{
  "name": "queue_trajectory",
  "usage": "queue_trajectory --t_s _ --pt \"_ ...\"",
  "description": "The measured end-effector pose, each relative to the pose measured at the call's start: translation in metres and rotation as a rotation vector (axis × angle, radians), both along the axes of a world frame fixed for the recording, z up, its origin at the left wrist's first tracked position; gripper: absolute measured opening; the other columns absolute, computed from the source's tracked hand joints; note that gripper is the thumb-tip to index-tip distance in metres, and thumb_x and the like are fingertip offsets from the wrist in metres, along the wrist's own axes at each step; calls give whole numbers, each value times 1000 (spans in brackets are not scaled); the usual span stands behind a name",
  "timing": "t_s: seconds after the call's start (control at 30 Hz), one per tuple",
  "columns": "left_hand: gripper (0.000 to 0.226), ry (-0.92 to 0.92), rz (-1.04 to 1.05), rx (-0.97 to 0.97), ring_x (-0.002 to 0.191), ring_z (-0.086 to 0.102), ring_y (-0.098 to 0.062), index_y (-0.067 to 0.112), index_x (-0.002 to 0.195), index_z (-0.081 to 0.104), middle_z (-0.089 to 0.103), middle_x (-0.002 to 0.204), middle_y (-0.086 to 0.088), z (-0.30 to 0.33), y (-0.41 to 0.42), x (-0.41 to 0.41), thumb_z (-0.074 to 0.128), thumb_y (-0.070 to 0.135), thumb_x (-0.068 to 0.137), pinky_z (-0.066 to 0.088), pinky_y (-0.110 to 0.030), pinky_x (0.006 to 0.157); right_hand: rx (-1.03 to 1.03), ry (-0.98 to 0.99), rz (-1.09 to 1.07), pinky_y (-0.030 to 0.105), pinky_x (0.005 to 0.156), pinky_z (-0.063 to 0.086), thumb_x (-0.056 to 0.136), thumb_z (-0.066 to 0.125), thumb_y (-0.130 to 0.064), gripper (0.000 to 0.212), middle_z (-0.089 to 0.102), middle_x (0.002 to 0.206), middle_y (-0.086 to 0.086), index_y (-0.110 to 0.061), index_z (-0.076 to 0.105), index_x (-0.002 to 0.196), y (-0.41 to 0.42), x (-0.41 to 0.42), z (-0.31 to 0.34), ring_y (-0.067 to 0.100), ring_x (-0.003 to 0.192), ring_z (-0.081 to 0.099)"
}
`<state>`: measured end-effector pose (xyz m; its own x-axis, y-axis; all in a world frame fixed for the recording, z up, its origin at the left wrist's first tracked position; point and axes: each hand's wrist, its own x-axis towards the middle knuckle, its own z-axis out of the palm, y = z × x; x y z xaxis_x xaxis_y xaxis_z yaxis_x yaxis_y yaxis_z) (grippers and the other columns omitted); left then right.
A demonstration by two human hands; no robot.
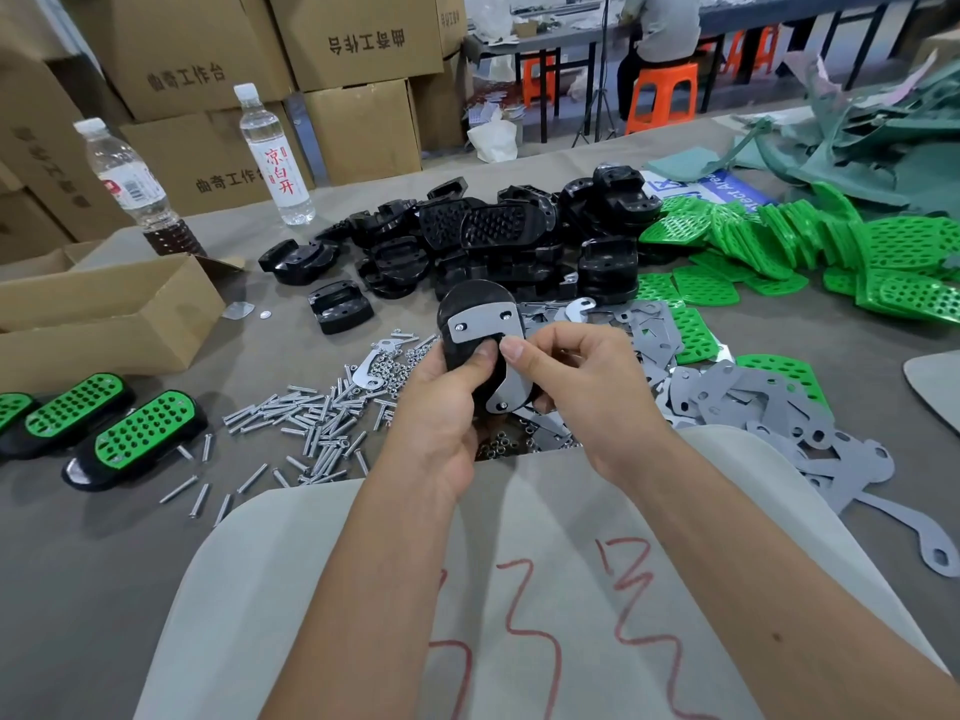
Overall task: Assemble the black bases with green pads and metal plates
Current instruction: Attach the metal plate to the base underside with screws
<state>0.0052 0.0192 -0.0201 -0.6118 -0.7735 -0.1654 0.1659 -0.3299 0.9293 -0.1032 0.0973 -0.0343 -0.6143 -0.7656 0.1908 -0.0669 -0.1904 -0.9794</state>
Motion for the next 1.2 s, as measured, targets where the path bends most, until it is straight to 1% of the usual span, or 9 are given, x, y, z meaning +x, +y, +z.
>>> queue_trajectory --t_s 0.1,0.3,0.47,0.63,0.8,0.9,1.0,1.07,1.2 --pt "21 7 39 -16 79 76 -20 22 104 73 80 100 -4 0 2 -1 57 9 104 63 -37 64 5 -13 18 24 53 46 93 78 -20 37 53 68 15 9 64 78 0 -2 -1 22 61 46" --pt "22 18 48 16 82 75 -22 22 101 73 79 103 -6 0 3 -2 56 8 104 61 -44 78 12 -56 61 25 56 49 91 80 -21 37 56 69 13 9 64 76 0 -3 -1 21 65 49" --pt "21 8 73 24 81 74 -20 21 101 73 79 100 -4 0 5 -4 56 8 104 60 -45 81 53 -93 97 26 57 49 91 80 -21 30 60 61 0 -9 68 66 0 -5 0 17 62 52" --pt "18 7 160 -14 97 73 -33 18 105 74 78 112 -10 -3 12 -8 60 7 102 56 -58 93 95 -219 134 22 54 48 93 77 -22 41 59 55 -8 -19 65 54 -1 -3 -2 6 53 54" --pt "16 -5 115 -5 73 73 -21 15 103 73 78 92 -7 -4 7 -7 59 8 103 60 -34 61 96 -240 60 22 53 51 92 79 -23 36 66 61 1 -16 71 58 -1 3 0 9 52 58" --pt "14 -42 53 -39 78 71 -23 11 110 72 77 99 -10 -4 5 -5 60 11 103 59 -40 71 80 -177 -26 30 59 57 94 77 -24 31 67 67 9 -5 70 71 -1 6 -1 15 59 62" --pt "19 -105 20 -108 87 71 -26 9 118 71 77 107 -12 -5 5 -3 66 11 99 59 -47 82 96 -166 -57 31 57 57 97 74 -23 32 66 62 7 -7 68 69 -1 4 0 13 57 63" --pt "20 -153 -4 -143 90 73 -29 11 117 71 78 104 -10 -5 4 -1 69 11 97 60 -46 84 104 -188 -55 30 54 56 97 73 -21 33 64 62 7 -6 67 69 0 3 1 14 57 62" --pt "17 -261 -29 -272 110 71 -35 24 110 73 79 108 -6 -5 0 3 73 15 95 52 -58 104 123 -201 -54 30 53 55 99 71 -20 31 63 65 10 -5 66 72 0 3 0 16 58 62"
